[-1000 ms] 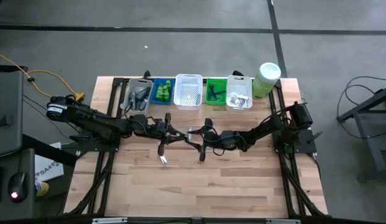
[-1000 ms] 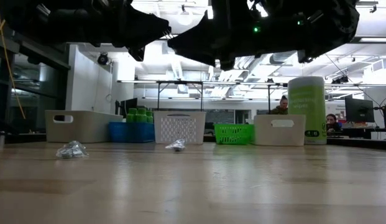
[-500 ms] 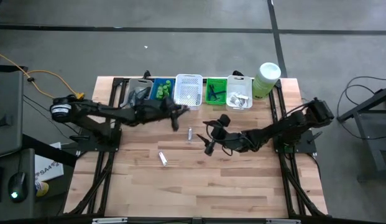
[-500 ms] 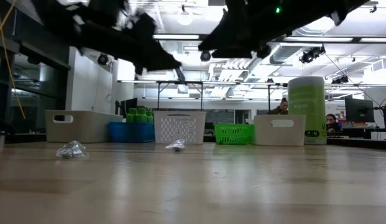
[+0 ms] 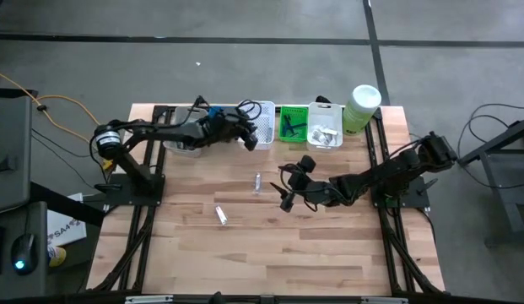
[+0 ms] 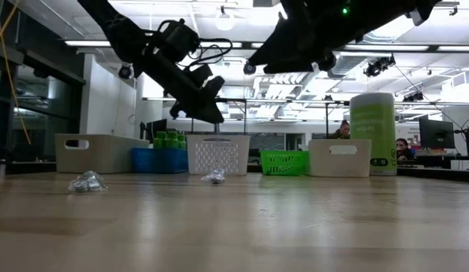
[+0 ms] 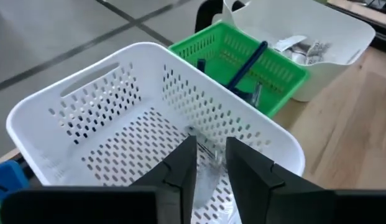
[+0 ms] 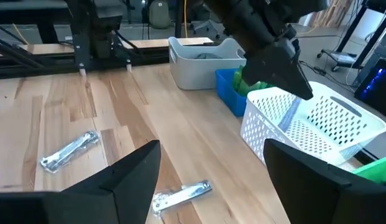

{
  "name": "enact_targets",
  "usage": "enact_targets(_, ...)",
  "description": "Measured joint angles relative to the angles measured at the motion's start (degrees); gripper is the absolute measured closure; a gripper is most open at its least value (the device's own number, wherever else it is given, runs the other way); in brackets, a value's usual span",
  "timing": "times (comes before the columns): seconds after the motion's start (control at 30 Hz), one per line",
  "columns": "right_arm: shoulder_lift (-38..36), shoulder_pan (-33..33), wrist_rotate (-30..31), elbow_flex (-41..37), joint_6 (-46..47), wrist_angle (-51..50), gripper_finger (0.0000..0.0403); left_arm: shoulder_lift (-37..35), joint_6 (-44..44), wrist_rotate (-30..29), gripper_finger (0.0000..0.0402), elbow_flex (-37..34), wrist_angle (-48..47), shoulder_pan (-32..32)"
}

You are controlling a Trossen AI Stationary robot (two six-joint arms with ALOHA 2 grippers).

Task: Pick & Place Travel size toiletries
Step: Put the nail cutter into the left white bin

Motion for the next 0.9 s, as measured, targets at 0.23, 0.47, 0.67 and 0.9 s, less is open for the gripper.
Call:
enact_targets(0.23, 0.0, 0.0, -0.1, 0.0, 3.1, -2.1, 0.0123, 0.2, -0.8, 2.1, 0.0291, 0.4, -0.5, 0.6)
enact_targets(0.47, -1.0, 0.5, -0.3, 0.0, 9.1, -8.1, 0.0123, -4.7, -4.2, 10.0, 0.0269, 0.4, -9.3, -0.2)
enact_targets(0.67, -2.7, 1.4, -0.4, 0.0, 13.4, -14.2, 0.0123, -10.8, -5.1, 10.1, 0.0268, 0.5, -26.8, -6.7)
enact_targets(0.9, -2.7, 1.7, -5.7, 0.0, 13.7, -16.0, 0.0123, -17.0, 11.1, 12.8, 0.0268, 0.4, -53.6, -20.1)
